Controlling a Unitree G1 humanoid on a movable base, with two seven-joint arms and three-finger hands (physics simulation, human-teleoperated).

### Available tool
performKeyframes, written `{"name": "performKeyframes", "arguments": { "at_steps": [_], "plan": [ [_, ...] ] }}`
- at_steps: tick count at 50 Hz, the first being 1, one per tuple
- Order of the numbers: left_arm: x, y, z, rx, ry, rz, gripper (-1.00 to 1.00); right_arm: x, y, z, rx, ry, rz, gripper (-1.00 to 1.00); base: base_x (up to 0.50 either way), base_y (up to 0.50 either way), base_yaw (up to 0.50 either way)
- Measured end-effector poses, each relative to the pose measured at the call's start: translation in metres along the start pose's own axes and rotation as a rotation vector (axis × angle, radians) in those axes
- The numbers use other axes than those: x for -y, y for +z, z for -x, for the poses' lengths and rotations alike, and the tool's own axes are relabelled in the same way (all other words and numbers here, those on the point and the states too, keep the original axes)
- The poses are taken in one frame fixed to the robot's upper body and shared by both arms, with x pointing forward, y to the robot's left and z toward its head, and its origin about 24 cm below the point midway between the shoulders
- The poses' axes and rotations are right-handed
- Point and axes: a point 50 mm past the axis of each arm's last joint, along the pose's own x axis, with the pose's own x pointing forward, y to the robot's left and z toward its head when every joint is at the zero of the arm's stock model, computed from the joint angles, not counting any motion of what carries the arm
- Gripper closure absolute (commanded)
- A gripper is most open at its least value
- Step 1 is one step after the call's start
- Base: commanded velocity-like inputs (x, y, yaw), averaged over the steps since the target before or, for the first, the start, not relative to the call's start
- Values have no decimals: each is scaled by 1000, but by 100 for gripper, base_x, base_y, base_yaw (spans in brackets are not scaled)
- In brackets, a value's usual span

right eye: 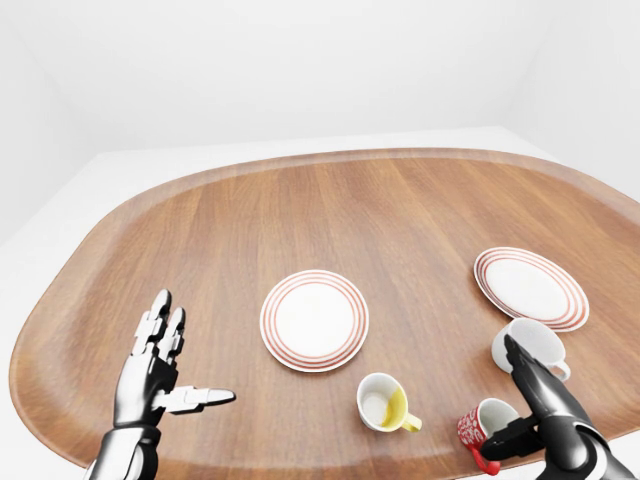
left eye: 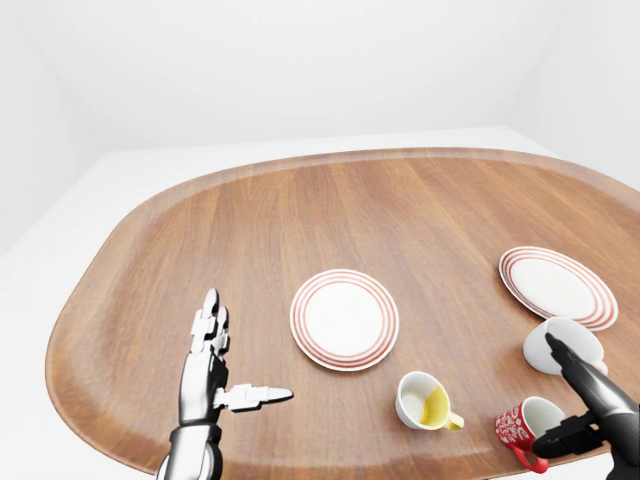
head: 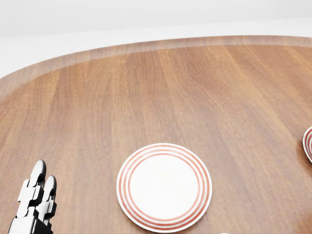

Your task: Put the red mug on the left plate.

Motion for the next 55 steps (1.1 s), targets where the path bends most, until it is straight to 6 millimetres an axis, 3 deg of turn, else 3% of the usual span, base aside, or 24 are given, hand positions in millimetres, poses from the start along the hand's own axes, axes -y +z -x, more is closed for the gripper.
{"name": "performKeyframes", "arguments": {
  "at_steps": [34,54,55],
  "plan": [
    [1,1,-1,5,-1,-4,-100,-25,-33,-9,-60,84,-145,-100,0,0,0],
    [2,1,-2,8,-3,-10,-100,-36,-39,-24,-63,116,-201,-100,0,0,0],
    [2,1,-2,8,-3,-11,-100,-36,-39,-24,-64,118,-203,-84,0,0,0]
  ]
}}
